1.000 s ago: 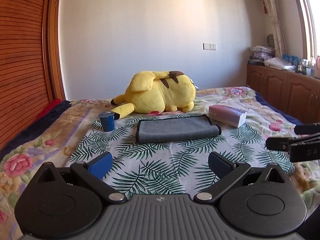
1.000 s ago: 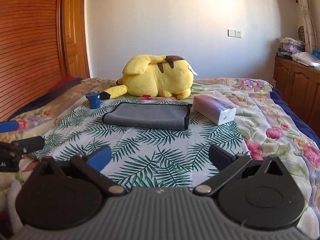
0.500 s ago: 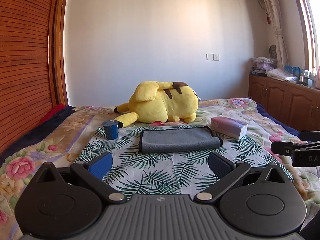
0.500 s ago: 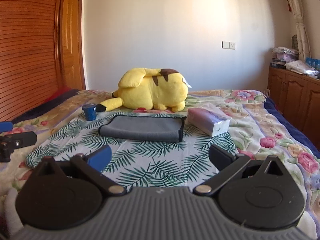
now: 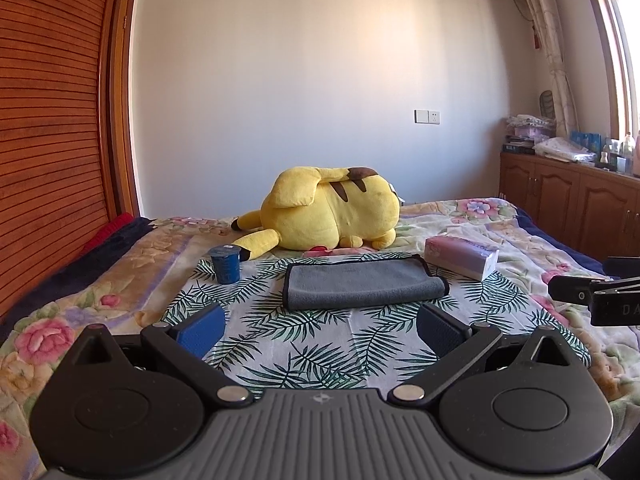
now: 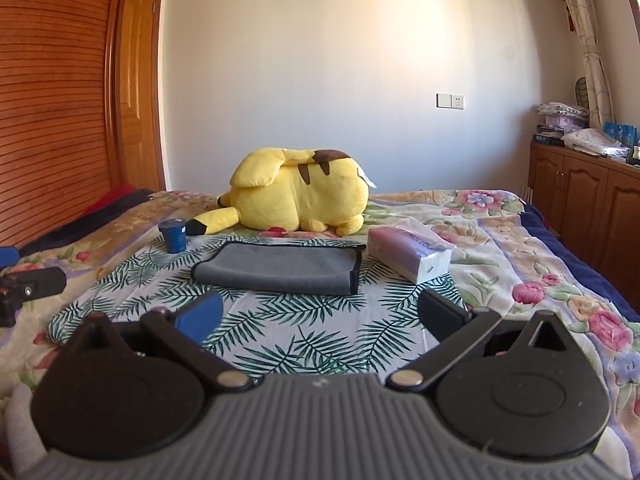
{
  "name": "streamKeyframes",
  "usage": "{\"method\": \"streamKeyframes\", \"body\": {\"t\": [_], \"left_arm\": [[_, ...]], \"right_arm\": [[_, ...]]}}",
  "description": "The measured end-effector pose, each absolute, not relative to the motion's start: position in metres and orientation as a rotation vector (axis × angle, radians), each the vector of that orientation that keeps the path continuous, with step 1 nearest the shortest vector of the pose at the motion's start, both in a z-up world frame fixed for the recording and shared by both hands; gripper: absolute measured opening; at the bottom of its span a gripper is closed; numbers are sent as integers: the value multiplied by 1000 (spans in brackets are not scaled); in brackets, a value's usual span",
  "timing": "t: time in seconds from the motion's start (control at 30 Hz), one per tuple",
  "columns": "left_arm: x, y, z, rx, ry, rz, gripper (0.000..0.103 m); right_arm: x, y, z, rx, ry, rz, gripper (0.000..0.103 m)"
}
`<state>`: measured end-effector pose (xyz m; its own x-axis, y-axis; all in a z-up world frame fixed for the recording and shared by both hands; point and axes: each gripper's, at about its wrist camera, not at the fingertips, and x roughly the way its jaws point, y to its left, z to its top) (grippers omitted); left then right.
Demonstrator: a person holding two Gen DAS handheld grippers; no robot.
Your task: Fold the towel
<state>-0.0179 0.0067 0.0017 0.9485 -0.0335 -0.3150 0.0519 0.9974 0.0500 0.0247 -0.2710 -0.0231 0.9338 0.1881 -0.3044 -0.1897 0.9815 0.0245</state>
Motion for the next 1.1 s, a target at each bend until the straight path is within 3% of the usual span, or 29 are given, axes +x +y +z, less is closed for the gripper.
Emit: {"method": "streamKeyframes", "body": {"t": [1.1], "left_arm": [[-16,8,-1,72,320,-44,87]], "right_arm": [[24,-271,-23,-6,309,194,103]]}}
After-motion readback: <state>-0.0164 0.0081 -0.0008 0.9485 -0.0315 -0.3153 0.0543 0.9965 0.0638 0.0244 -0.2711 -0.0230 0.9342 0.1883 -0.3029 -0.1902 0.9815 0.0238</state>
